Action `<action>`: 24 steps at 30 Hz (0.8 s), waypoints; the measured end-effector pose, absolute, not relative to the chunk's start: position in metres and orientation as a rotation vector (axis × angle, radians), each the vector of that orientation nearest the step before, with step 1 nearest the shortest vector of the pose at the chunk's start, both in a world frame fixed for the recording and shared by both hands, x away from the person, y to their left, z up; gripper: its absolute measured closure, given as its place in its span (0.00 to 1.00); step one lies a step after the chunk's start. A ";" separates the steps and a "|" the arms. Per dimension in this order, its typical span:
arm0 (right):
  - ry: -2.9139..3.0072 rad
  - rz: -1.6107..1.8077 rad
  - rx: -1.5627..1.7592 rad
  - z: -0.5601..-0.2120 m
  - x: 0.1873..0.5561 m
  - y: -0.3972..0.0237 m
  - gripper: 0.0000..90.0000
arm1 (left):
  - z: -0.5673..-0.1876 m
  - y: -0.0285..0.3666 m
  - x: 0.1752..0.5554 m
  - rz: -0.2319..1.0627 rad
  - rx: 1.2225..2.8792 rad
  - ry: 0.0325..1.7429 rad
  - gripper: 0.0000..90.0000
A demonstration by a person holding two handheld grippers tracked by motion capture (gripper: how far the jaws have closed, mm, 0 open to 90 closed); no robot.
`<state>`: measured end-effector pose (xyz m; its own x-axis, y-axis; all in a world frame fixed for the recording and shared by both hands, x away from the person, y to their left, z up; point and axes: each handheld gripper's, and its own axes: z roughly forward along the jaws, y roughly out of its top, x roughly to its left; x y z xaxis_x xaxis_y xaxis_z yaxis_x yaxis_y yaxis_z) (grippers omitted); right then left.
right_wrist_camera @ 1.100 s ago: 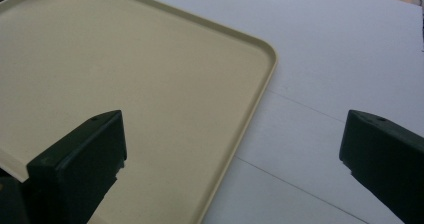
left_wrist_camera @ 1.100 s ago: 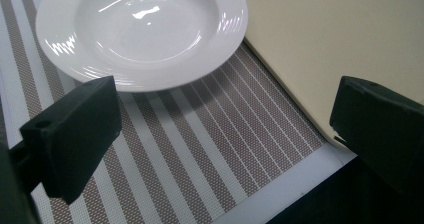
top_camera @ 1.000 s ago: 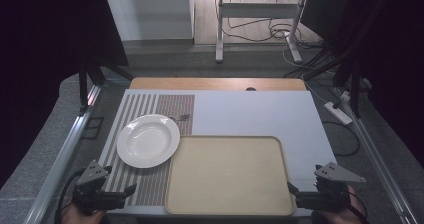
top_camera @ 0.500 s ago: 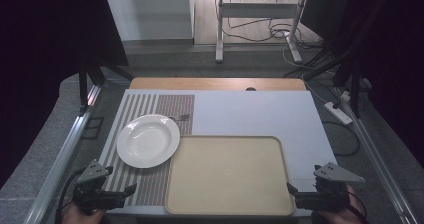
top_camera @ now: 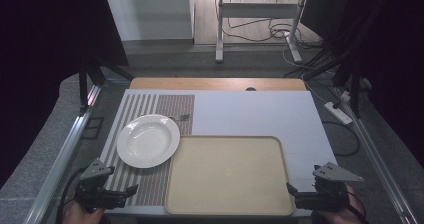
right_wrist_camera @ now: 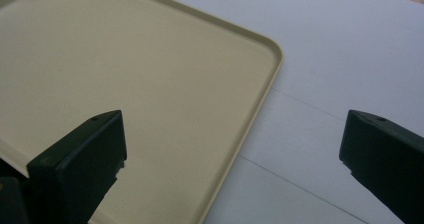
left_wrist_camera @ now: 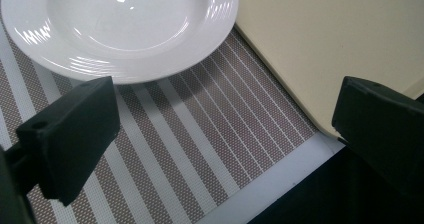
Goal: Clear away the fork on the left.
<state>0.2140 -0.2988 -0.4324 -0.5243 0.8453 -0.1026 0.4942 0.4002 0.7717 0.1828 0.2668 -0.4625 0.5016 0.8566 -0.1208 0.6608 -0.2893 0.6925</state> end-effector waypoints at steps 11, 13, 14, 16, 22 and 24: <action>2.175 0.959 1.133 -0.432 0.213 -0.298 0.00 | -0.466 0.263 0.195 0.352 2.077 1.212 0.00; 2.176 0.955 1.131 -0.432 0.213 -0.298 0.00 | -0.467 0.263 0.197 0.348 2.080 1.219 0.00; 2.177 0.955 1.130 -0.432 0.213 -0.298 0.00 | -0.467 0.263 0.198 0.346 2.079 1.224 0.00; 2.177 0.954 1.131 -0.432 0.213 -0.298 0.00 | -0.468 0.264 0.200 0.347 2.078 1.222 0.00; 2.180 0.952 1.130 -0.432 0.213 -0.298 0.00 | -0.470 0.267 0.209 0.337 2.067 1.225 0.00; 2.181 0.952 1.130 -0.433 0.213 -0.298 0.00 | -0.470 0.268 0.211 0.336 2.068 1.227 0.00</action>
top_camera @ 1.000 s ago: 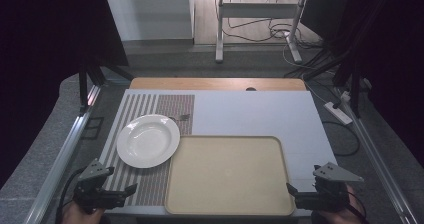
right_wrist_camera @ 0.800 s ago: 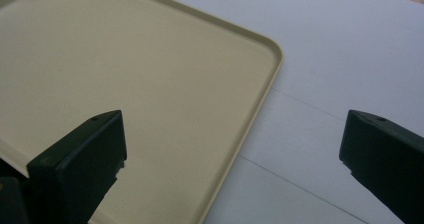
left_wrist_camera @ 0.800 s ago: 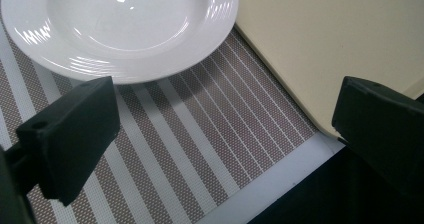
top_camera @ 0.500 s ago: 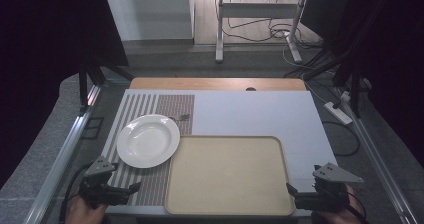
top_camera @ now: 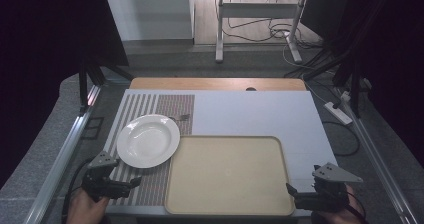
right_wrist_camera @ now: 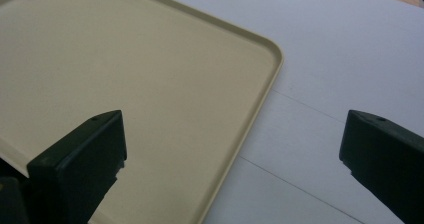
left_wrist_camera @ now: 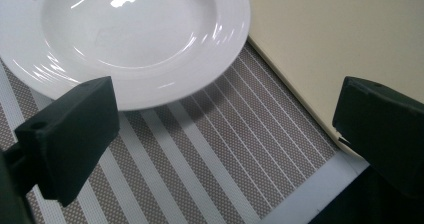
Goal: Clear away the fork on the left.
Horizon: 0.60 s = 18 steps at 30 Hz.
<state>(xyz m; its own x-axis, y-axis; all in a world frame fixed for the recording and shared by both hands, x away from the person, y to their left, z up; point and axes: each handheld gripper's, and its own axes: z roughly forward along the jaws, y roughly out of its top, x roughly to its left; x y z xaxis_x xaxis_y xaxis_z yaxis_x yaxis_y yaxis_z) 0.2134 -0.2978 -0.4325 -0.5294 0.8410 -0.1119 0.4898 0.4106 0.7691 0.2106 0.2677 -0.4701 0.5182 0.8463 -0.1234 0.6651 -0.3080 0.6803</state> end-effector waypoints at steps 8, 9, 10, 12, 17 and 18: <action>2.183 0.948 1.130 -0.433 0.213 -0.298 0.00 | -0.472 0.264 0.224 0.341 2.089 1.237 0.00; 2.183 0.947 1.128 -0.433 0.213 -0.298 0.00 | -0.473 0.263 0.228 0.337 2.088 1.234 0.00; 2.183 0.946 1.128 -0.433 0.213 -0.298 0.00 | -0.473 0.263 0.228 0.337 2.088 1.234 0.00; 2.183 0.946 1.129 -0.433 0.213 -0.298 0.00 | -0.473 0.262 0.232 0.329 2.086 1.230 0.00; 2.184 0.945 1.129 -0.433 0.213 -0.297 0.00 | -0.473 0.262 0.244 0.311 2.080 1.222 0.00; 2.184 0.944 1.128 -0.433 0.213 -0.297 0.00 | -0.473 0.262 0.249 0.310 2.087 1.215 0.00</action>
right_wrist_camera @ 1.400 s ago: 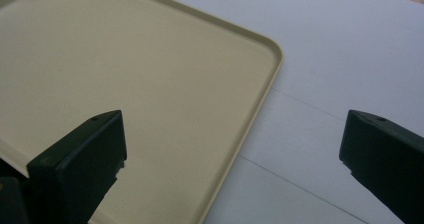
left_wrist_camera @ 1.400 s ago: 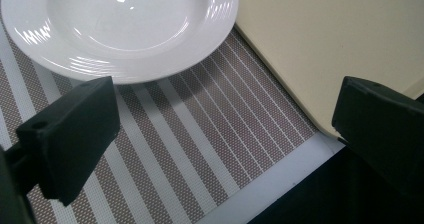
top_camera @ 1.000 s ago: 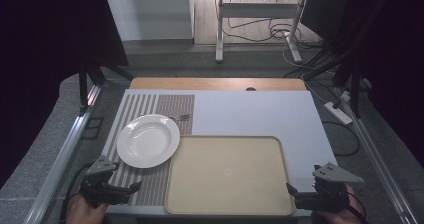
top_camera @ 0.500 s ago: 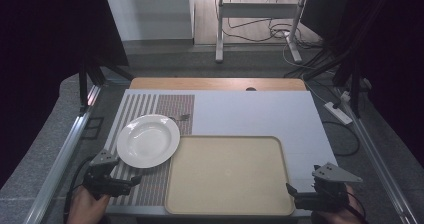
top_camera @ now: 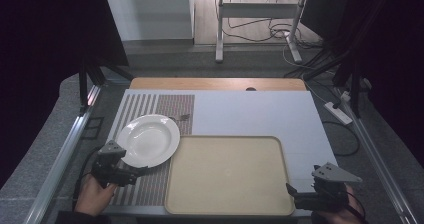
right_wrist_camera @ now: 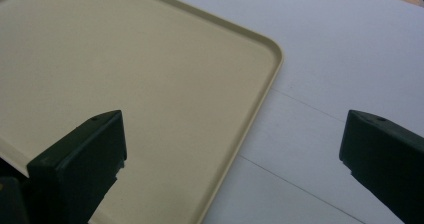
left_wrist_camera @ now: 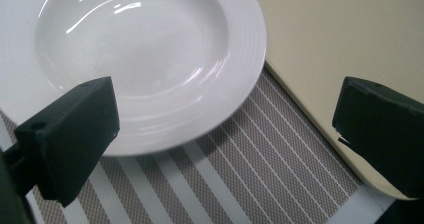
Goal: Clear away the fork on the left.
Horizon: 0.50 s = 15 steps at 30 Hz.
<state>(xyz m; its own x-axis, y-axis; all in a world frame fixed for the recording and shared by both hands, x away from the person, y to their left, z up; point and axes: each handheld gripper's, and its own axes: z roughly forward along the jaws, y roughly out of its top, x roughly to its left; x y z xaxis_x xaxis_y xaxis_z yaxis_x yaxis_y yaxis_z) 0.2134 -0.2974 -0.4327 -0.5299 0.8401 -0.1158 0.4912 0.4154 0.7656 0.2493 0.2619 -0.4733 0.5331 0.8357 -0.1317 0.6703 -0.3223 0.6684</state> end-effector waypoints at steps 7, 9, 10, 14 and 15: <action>2.185 0.942 1.130 -0.433 0.214 -0.297 0.00 | -0.475 0.258 0.274 0.295 2.121 1.216 0.00; 2.185 0.942 1.130 -0.433 0.214 -0.297 0.00 | -0.475 0.257 0.281 0.291 2.125 1.213 0.00; 2.185 0.942 1.130 -0.433 0.214 -0.297 0.00 | -0.475 0.257 0.284 0.289 2.124 1.213 0.00; 2.184 0.942 1.131 -0.433 0.214 -0.297 0.00 | -0.476 0.255 0.295 0.283 2.132 1.206 0.00; 2.185 0.942 1.131 -0.433 0.214 -0.297 0.00 | -0.476 0.254 0.298 0.284 2.136 1.205 0.00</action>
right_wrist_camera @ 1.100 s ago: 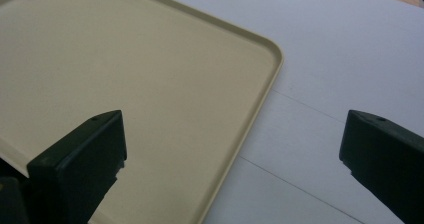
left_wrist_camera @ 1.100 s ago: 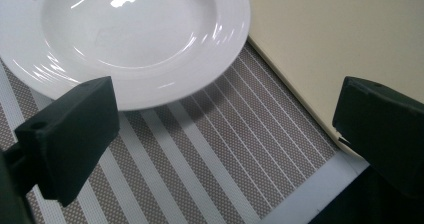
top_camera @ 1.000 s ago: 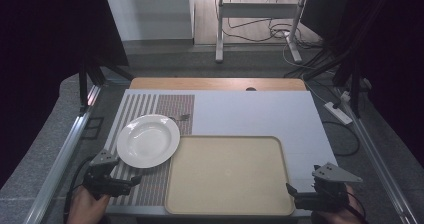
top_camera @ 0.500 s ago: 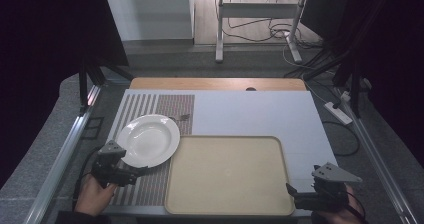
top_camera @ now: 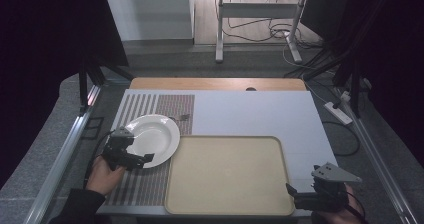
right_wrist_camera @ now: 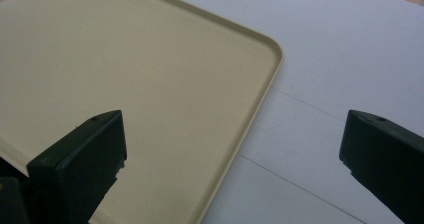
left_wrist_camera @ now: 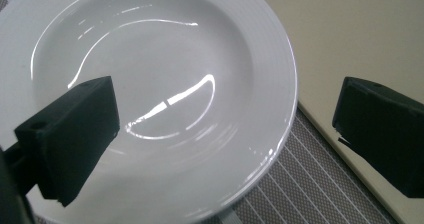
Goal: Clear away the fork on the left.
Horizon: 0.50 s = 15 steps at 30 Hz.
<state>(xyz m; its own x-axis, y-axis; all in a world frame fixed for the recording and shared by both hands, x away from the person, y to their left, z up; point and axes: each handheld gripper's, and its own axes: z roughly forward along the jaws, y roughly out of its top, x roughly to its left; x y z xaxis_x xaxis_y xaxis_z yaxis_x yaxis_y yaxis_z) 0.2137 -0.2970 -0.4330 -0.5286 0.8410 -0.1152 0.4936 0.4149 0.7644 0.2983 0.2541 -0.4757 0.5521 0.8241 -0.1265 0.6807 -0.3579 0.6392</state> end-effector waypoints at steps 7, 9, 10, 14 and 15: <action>2.186 0.940 1.131 -0.433 0.214 -0.297 0.00 | -0.475 0.250 0.316 0.279 2.142 1.199 0.00; 2.187 0.940 1.131 -0.433 0.214 -0.297 0.00 | -0.476 0.246 0.325 0.282 2.158 1.190 0.00; 2.187 0.940 1.131 -0.433 0.214 -0.297 0.00 | -0.476 0.245 0.328 0.284 2.166 1.186 0.00; 2.188 0.939 1.129 -0.433 0.214 -0.297 0.00 | -0.475 0.240 0.339 0.290 2.174 1.182 0.00; 2.189 0.936 1.129 -0.433 0.214 -0.297 0.00 | -0.475 0.240 0.339 0.290 2.174 1.182 0.00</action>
<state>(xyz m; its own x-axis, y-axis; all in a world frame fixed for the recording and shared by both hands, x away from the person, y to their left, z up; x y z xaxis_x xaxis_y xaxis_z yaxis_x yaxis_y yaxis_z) 0.2137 -0.2968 -0.4332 -0.5301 0.8396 -0.1185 0.4945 0.4196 0.7612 0.3392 0.2398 -0.4752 0.5716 0.8138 -0.1048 0.6732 -0.3921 0.6269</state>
